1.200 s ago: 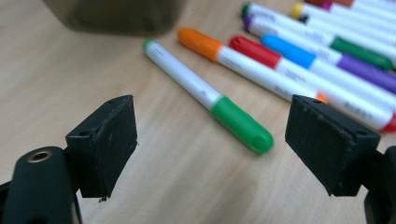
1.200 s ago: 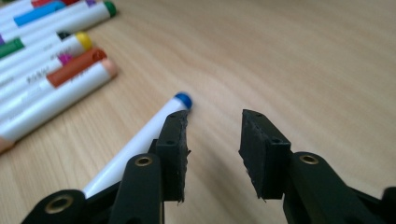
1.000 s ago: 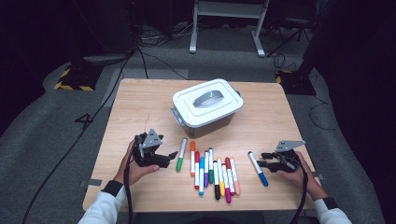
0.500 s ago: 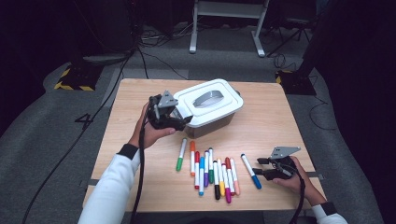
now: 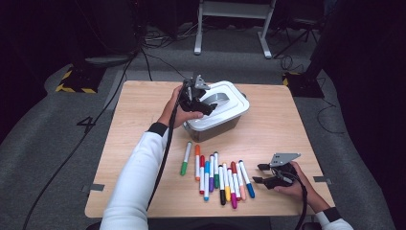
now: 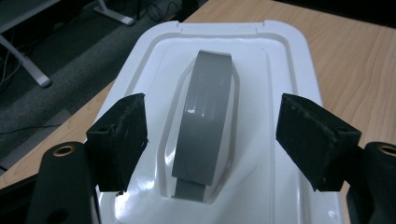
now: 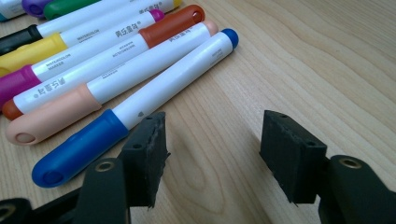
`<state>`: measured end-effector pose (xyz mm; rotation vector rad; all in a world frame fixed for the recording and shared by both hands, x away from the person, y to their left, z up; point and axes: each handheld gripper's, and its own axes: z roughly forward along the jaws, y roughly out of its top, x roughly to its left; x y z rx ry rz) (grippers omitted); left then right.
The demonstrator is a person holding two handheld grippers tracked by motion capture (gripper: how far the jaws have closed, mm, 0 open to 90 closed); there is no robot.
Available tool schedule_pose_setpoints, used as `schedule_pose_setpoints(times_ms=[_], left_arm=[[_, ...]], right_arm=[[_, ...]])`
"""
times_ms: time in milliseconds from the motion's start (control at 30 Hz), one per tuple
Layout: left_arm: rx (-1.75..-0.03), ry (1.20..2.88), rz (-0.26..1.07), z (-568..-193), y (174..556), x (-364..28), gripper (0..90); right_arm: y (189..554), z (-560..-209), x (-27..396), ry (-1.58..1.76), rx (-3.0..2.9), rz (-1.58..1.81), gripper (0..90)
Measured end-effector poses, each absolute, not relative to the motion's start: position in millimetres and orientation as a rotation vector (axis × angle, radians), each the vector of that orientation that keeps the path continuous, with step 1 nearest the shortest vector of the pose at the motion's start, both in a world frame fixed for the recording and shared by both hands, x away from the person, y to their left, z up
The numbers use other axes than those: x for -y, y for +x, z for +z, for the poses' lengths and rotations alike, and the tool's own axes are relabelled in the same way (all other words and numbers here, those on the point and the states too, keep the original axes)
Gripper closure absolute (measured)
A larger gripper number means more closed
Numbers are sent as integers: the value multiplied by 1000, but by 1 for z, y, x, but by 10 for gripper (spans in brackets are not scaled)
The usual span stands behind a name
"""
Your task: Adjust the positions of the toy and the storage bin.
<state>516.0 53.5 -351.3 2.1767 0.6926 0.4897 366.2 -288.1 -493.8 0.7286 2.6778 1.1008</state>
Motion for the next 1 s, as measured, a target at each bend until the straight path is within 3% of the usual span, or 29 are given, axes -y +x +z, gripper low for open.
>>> schedule_pose_setpoints(times_ms=[233,267,367,633,1000], left_arm=[[-649,2233,451,-354,534,-37,496],[-627,2239,447,-354,537,-35,496],[-580,2261,473,-354,542,-30,646],[-490,2254,386,-355,548,-18,664],[-240,2249,235,-357,541,4,665]], right_arm=[[366,-494,286,714,-2683,1108,411],[366,-494,286,714,-2683,1109,411],[366,-494,286,710,-2684,1110,411],[366,-494,284,713,-2685,1117,411],[366,-495,281,703,-2686,1118,412]])
